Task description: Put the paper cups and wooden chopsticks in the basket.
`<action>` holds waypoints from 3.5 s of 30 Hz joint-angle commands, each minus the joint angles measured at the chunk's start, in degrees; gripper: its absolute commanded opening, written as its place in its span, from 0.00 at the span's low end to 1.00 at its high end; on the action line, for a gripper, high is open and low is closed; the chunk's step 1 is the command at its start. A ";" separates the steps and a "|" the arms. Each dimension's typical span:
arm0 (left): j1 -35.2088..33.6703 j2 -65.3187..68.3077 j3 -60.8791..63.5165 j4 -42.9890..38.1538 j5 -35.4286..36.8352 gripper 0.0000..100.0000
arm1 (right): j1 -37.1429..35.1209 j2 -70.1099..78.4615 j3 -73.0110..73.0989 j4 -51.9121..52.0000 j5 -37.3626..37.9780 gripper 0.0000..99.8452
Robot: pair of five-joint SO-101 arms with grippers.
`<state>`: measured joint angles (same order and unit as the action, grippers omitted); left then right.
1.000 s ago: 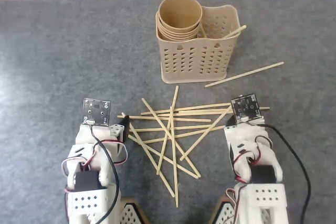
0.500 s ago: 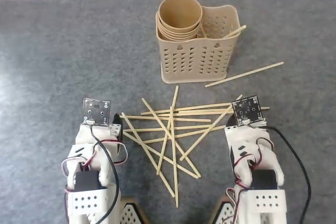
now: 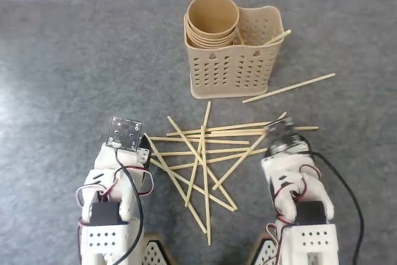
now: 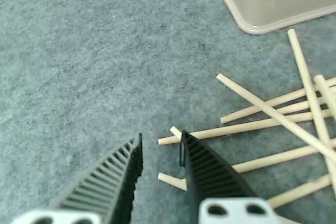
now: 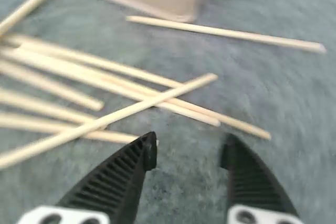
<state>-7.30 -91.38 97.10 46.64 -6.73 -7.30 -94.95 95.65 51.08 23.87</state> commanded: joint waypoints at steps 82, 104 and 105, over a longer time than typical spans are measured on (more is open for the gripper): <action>-6.15 0.00 -0.31 -1.76 -0.62 0.11 | -15.69 113.01 -89.58 18.86 44.66 0.01; -6.15 0.00 -0.31 -1.76 -0.62 0.11 | -13.93 98.86 -102.15 26.15 35.78 0.01; -6.15 0.00 -0.31 -1.76 -0.62 0.11 | -14.02 97.89 -102.95 27.21 35.43 0.01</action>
<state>-13.80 -91.38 97.10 46.29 -6.90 -21.98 8.18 -2.90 76.40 60.97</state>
